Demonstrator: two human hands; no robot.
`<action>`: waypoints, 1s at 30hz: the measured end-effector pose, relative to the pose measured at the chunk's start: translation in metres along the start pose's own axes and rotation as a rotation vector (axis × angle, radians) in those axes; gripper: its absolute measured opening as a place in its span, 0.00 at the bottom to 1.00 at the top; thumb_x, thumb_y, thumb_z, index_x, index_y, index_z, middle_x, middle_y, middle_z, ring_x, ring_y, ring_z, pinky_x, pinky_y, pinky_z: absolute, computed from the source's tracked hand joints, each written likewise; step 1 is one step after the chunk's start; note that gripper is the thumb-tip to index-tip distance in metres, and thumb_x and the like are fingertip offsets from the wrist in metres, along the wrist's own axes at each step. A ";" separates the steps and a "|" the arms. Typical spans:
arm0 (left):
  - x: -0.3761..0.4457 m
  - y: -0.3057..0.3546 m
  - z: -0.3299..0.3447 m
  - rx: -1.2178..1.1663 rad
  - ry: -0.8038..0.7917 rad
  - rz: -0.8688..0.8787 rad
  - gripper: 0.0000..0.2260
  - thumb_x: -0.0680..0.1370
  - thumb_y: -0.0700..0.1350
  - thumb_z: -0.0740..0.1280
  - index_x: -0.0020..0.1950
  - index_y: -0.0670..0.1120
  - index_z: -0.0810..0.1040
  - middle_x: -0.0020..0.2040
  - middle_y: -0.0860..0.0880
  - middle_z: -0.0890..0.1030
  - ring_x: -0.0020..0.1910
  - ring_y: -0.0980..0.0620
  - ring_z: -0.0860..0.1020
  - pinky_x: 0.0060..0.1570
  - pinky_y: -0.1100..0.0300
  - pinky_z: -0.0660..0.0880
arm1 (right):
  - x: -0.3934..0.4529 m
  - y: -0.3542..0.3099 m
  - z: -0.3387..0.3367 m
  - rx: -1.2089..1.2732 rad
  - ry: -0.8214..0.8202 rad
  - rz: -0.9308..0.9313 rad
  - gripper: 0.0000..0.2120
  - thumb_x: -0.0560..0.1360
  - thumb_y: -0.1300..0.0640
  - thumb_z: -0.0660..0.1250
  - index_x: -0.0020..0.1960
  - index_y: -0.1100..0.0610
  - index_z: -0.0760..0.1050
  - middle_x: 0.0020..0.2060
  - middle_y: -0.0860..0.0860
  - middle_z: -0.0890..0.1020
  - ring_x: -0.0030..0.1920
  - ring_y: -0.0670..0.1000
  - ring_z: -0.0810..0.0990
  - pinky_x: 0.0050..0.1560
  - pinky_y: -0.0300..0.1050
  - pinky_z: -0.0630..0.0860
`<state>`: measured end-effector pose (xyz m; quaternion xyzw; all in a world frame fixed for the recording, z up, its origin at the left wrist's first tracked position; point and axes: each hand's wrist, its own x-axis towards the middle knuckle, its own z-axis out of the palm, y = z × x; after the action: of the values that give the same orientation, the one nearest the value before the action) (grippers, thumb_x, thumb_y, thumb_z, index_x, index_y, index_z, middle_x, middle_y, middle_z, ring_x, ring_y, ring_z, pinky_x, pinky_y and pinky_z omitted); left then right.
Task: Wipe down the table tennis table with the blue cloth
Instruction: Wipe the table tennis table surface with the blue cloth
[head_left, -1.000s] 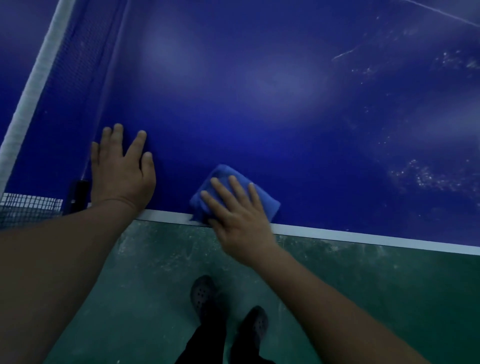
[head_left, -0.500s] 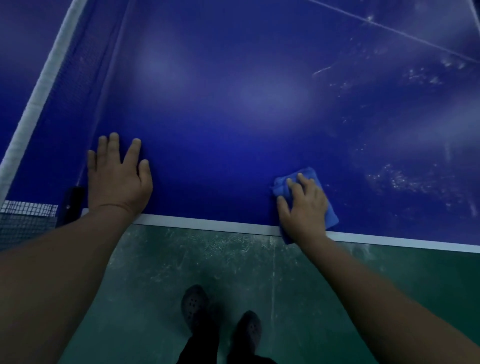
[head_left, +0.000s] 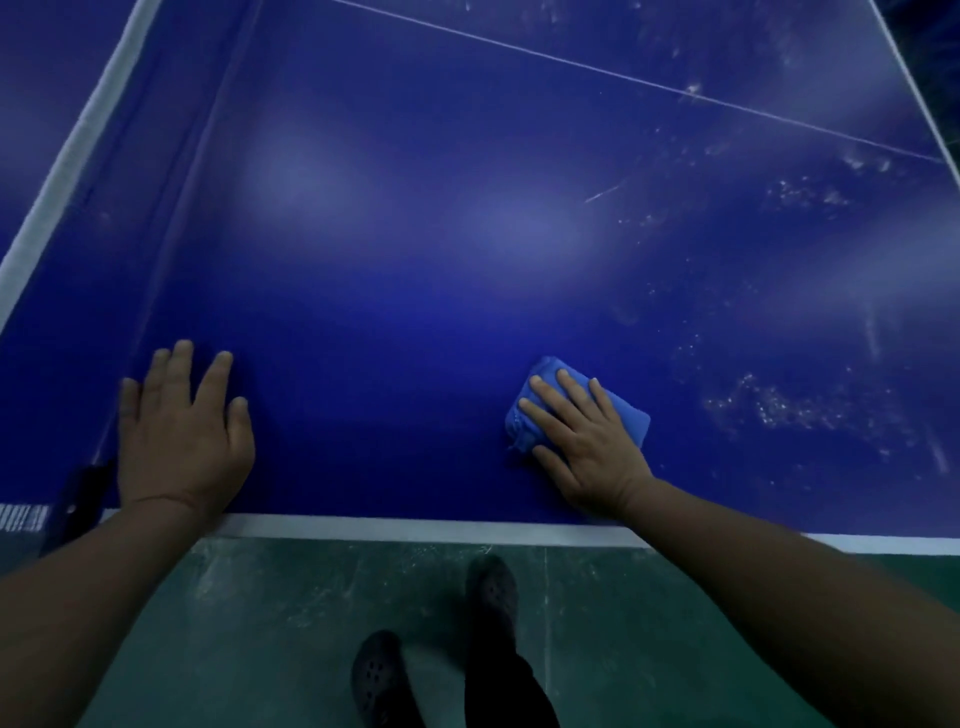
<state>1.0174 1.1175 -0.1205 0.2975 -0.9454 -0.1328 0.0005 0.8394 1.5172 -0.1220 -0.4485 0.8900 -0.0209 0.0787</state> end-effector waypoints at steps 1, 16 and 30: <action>0.004 0.009 0.000 -0.010 0.018 0.031 0.29 0.79 0.55 0.51 0.77 0.43 0.67 0.79 0.37 0.60 0.79 0.39 0.56 0.77 0.42 0.47 | 0.007 0.008 -0.001 -0.008 -0.005 -0.022 0.27 0.83 0.40 0.49 0.80 0.48 0.59 0.80 0.49 0.57 0.81 0.56 0.50 0.77 0.64 0.48; 0.185 0.269 0.047 -0.127 -0.050 0.231 0.32 0.80 0.56 0.44 0.82 0.45 0.54 0.83 0.46 0.49 0.82 0.47 0.44 0.78 0.49 0.38 | 0.200 0.167 -0.038 0.024 0.089 -0.179 0.26 0.81 0.43 0.53 0.77 0.50 0.67 0.78 0.51 0.65 0.79 0.59 0.58 0.77 0.63 0.51; 0.222 0.301 0.073 -0.021 -0.048 0.138 0.26 0.83 0.57 0.45 0.81 0.54 0.57 0.82 0.48 0.53 0.82 0.48 0.44 0.78 0.48 0.39 | 0.420 0.323 -0.085 0.054 0.086 0.301 0.27 0.83 0.43 0.50 0.80 0.49 0.57 0.81 0.49 0.56 0.81 0.56 0.50 0.78 0.61 0.45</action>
<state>0.6598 1.2480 -0.1327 0.2285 -0.9619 -0.1494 -0.0101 0.3229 1.3704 -0.1238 -0.3062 0.9489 -0.0521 0.0551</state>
